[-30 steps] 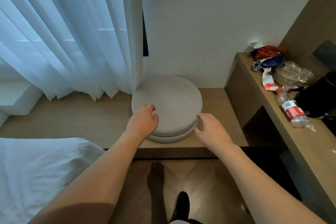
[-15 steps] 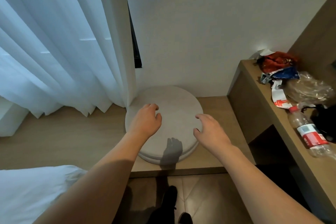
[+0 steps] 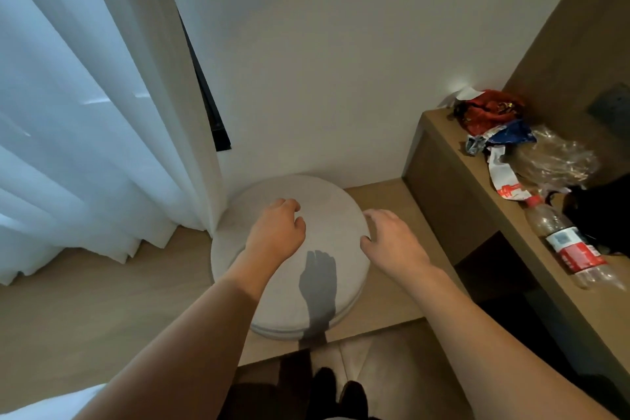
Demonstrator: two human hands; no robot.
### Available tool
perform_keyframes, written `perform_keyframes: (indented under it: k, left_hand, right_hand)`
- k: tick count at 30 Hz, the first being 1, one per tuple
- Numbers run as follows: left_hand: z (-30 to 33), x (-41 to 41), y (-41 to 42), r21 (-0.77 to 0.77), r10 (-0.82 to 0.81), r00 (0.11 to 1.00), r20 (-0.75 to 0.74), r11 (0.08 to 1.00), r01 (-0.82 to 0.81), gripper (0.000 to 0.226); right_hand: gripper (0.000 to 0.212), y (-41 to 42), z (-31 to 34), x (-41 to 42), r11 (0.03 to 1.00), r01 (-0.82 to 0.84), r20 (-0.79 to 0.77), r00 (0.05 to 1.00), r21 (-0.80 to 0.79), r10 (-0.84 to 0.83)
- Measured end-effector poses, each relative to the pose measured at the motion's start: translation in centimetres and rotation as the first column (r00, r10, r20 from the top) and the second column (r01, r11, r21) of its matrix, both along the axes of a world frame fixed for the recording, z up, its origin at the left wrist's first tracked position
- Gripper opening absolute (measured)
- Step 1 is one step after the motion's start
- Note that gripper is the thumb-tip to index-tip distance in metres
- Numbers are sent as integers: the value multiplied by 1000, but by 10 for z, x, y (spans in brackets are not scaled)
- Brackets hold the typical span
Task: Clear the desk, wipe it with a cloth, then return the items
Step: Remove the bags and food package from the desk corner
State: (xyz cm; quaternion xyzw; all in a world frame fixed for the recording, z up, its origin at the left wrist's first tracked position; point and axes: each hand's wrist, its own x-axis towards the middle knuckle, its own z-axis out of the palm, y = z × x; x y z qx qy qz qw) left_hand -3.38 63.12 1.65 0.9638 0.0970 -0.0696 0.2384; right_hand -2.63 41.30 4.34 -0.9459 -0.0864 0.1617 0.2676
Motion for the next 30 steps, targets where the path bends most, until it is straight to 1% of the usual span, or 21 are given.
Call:
perform_keyframes:
  k: [5, 10, 13, 16, 19, 24, 27, 30]
  left_hand:
    - [-4, 16, -10, 12, -45, 999, -22, 999, 45, 40]
    - [-4, 38, -45, 56, -148, 989, -21, 987, 149, 41]
    - [-5, 54, -93, 19, -272, 962, -18, 962, 272, 40]
    - [-5, 62, -157, 4, -427, 904, -18, 904, 427, 36]
    - [-1, 56, -229, 30, -600, 800, 14, 800, 599, 37]
    - [12, 20, -346, 71, -829, 558, 31, 559, 826, 36]
    - [15, 0, -401, 101, -913, 405, 43, 407, 908, 37]
    - [11, -13, -441, 142, -955, 294, 35, 296, 944, 32]
  right_hand:
    - [56, -14, 0, 7, 998, 62, -10, 998, -20, -62]
    - [57, -44, 3, 4, 986, 167, -23, 986, -13, -167]
    - [58, -82, 3, -10, 949, 314, -23, 949, -20, -314]
    - [58, -131, 3, -39, 881, 472, -22, 881, -35, -473]
    - [59, -183, 9, -80, 780, 625, -14, 780, -18, -626]
    - [58, -255, 14, -149, 558, 830, 5, 558, -1, -830]
    - [58, -284, 13, -180, 431, 903, 6, 431, -4, -903]
    - [57, -305, 8, -199, 351, 936, -10, 351, 2, -936]
